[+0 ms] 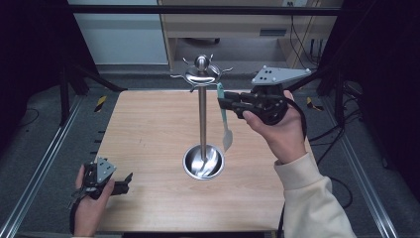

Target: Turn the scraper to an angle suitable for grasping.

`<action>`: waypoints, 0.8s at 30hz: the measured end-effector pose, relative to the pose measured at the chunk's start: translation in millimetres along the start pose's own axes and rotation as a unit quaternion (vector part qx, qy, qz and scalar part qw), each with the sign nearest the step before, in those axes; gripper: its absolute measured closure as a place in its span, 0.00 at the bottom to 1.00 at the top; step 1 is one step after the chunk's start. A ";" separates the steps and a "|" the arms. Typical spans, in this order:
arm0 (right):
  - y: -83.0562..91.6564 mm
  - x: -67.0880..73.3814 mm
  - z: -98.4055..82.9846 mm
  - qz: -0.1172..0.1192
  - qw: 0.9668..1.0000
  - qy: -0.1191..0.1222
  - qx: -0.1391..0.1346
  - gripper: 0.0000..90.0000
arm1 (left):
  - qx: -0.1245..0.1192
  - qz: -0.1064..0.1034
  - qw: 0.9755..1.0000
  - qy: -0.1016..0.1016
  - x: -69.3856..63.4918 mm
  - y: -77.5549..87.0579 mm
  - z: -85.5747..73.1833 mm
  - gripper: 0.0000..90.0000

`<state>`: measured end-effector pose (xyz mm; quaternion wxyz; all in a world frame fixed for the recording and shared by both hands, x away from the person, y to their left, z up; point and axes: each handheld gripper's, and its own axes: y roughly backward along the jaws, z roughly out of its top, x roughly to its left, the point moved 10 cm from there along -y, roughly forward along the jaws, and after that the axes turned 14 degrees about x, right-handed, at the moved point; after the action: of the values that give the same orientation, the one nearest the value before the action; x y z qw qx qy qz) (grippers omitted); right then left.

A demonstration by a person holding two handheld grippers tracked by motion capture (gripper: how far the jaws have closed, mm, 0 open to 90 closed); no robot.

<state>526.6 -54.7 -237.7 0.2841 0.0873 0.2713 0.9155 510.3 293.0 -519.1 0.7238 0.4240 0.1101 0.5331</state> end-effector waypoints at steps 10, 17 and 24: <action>-2.8 -0.5 -0.7 0.002 1.000 -0.001 -0.008 0.82 | -0.001 0.000 1.000 0.000 -0.2 -0.2 0.1 0.02; -2.5 0.3 -1.1 0.001 1.000 0.002 -0.007 0.82 | 0.000 -0.001 1.000 0.000 -0.8 -0.7 0.1 0.02; -2.2 -0.1 -1.0 -0.004 1.000 0.004 -0.004 0.82 | 0.003 -0.001 1.000 -0.005 -1.5 -0.8 -0.2 0.02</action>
<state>527.4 -53.7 -239.7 0.2870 0.0810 0.2694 0.9157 510.1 291.8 -520.3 0.7239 0.4287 0.1082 0.5296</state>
